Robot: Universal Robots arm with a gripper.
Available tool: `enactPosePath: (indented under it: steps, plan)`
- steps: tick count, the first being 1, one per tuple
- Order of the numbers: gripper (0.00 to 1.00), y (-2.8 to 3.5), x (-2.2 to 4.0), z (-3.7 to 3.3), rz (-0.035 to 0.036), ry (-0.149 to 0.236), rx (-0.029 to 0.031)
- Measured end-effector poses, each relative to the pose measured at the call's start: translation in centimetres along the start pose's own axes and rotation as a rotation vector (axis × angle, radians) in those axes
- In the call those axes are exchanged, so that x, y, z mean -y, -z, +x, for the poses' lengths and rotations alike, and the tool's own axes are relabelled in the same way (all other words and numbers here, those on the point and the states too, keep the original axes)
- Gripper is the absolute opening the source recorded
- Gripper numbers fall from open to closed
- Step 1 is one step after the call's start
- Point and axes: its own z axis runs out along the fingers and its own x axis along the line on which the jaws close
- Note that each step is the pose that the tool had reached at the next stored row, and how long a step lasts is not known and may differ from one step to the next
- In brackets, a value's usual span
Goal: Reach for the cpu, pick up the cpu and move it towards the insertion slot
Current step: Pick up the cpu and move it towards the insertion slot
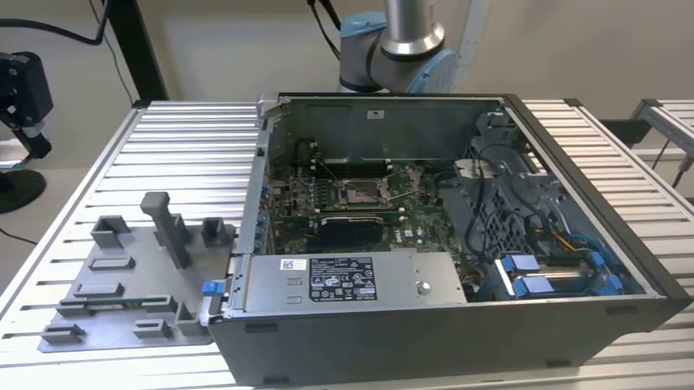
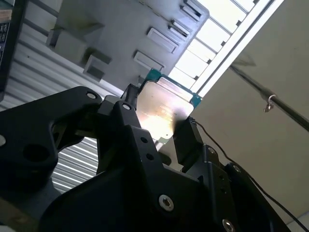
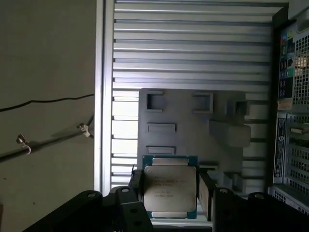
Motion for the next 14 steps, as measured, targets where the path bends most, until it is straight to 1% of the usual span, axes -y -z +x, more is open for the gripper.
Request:
enactPosePath:
  steps: [6, 14]
  plan:
    - [0.00, -0.01, 0.01, -1.16, 0.0000, 0.000, -0.0003]
    - [0.00, -0.01, 0.01, -2.51, 0.0000, 0.000, -0.0005]
